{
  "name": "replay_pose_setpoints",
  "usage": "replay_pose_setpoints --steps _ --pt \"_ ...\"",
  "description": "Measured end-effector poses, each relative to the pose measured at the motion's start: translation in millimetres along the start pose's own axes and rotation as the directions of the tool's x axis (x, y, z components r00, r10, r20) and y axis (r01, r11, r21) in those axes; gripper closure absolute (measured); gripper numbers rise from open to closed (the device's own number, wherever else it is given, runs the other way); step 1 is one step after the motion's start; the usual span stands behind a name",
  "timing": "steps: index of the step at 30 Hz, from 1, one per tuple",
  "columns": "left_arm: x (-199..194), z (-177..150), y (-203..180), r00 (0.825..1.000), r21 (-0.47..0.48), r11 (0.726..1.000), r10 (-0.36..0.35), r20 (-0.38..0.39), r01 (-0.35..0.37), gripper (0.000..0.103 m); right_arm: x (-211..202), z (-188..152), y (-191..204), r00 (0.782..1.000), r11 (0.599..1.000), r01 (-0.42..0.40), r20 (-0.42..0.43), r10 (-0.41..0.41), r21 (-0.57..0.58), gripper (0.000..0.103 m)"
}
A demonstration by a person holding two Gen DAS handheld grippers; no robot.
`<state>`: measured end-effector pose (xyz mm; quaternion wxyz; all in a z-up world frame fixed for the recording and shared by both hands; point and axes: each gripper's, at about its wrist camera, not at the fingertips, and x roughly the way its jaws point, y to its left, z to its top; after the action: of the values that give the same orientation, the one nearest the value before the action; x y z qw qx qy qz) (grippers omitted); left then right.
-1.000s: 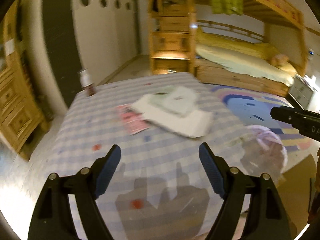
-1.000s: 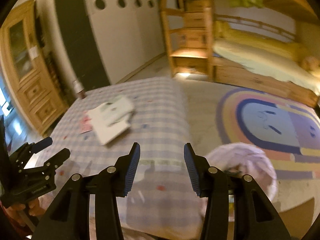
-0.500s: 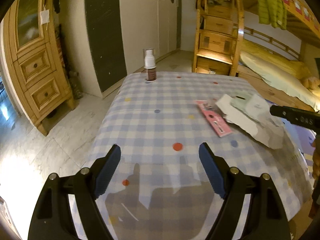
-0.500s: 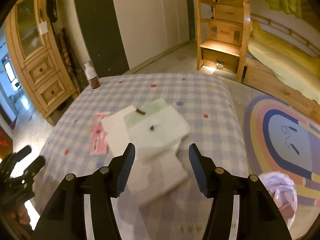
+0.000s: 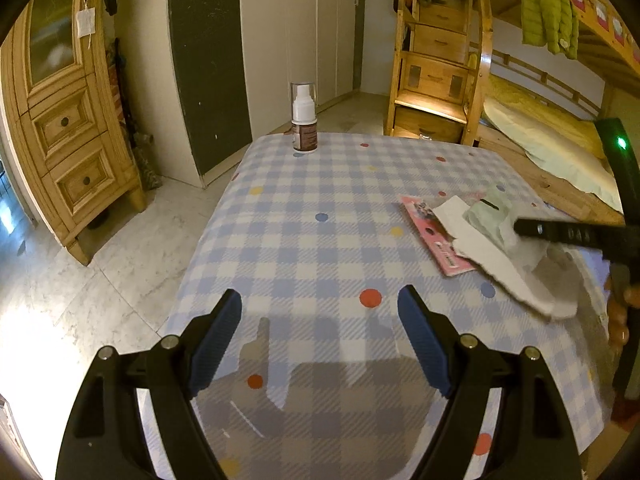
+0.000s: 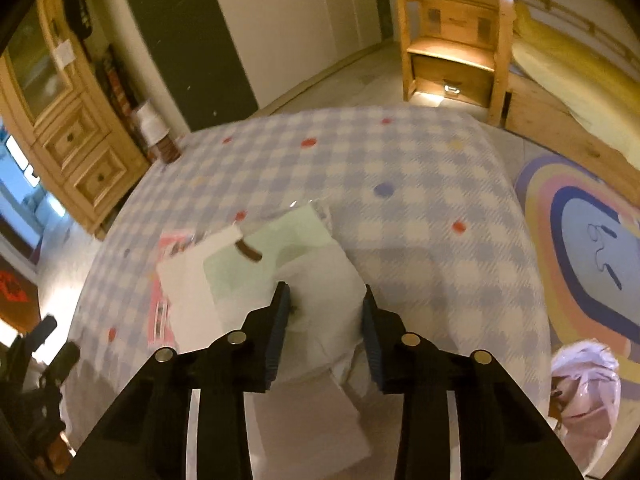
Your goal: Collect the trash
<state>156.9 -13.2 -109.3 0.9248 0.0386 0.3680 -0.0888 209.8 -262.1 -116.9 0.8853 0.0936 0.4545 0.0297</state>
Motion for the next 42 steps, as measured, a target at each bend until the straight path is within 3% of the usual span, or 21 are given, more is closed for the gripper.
replay_pose_setpoints --steps 4,11,14,18,23,25,27,31,34,36,39,40,42 --pt "-9 -7 3 1.000 0.004 1.000 0.001 0.004 -0.001 0.025 -12 -25 16 1.000 1.000 0.000 -0.010 0.000 0.001 0.071" --pt "-34 -22 11 1.000 0.010 1.000 0.010 0.022 -0.010 0.025 -37 -71 55 0.995 0.993 -0.094 -0.039 0.091 -0.068 0.071" --pt "-43 -26 16 1.000 0.003 1.000 0.014 0.026 -0.014 0.025 -54 -81 64 0.998 0.989 -0.063 -0.002 0.064 -0.132 0.069" --pt "-49 -31 17 0.999 0.000 1.000 0.015 0.028 -0.015 0.025 -78 -88 64 0.997 0.986 -0.032 0.065 0.043 -0.161 0.051" --pt "-55 -33 14 0.999 0.013 1.000 0.011 0.037 -0.011 0.025 -97 -86 52 0.989 0.986 -0.043 0.135 0.065 -0.160 0.048" --pt "-56 -34 10 0.999 0.016 1.000 0.008 0.036 -0.008 0.025 -93 -80 51 0.988 0.986 -0.045 0.136 0.068 -0.161 0.050" --pt "-56 -34 8 0.999 0.018 1.000 0.008 0.034 -0.008 0.025 -87 -75 54 0.989 0.985 -0.052 0.126 0.073 -0.163 0.059" --pt "-56 -34 7 0.999 0.022 1.000 0.014 0.033 -0.015 0.025 -65 -67 60 0.993 0.985 -0.059 0.087 0.074 -0.164 0.059" --pt "-56 -35 4 0.999 0.028 0.999 0.016 0.033 -0.017 0.025 -48 -68 58 0.998 0.988 -0.034 0.048 0.042 -0.148 0.055" --pt "-56 -37 2 0.999 0.037 0.999 0.017 0.030 -0.018 0.025 -41 -69 55 0.998 0.992 -0.048 0.029 0.052 -0.119 0.043" --pt "-52 -38 0 1.000 0.037 0.999 0.012 0.016 -0.013 0.025 -35 -73 56 0.997 0.991 -0.078 0.017 0.080 -0.110 0.044" --pt "-51 -38 1 1.000 0.035 0.999 0.012 0.015 -0.013 0.025 -34 -74 58 0.996 0.990 -0.083 0.011 0.085 -0.113 0.044" --pt "-50 -39 1 1.000 0.034 0.999 0.008 0.012 -0.008 0.025 -34 -74 58 0.995 0.988 -0.103 0.004 0.104 -0.113 0.059"
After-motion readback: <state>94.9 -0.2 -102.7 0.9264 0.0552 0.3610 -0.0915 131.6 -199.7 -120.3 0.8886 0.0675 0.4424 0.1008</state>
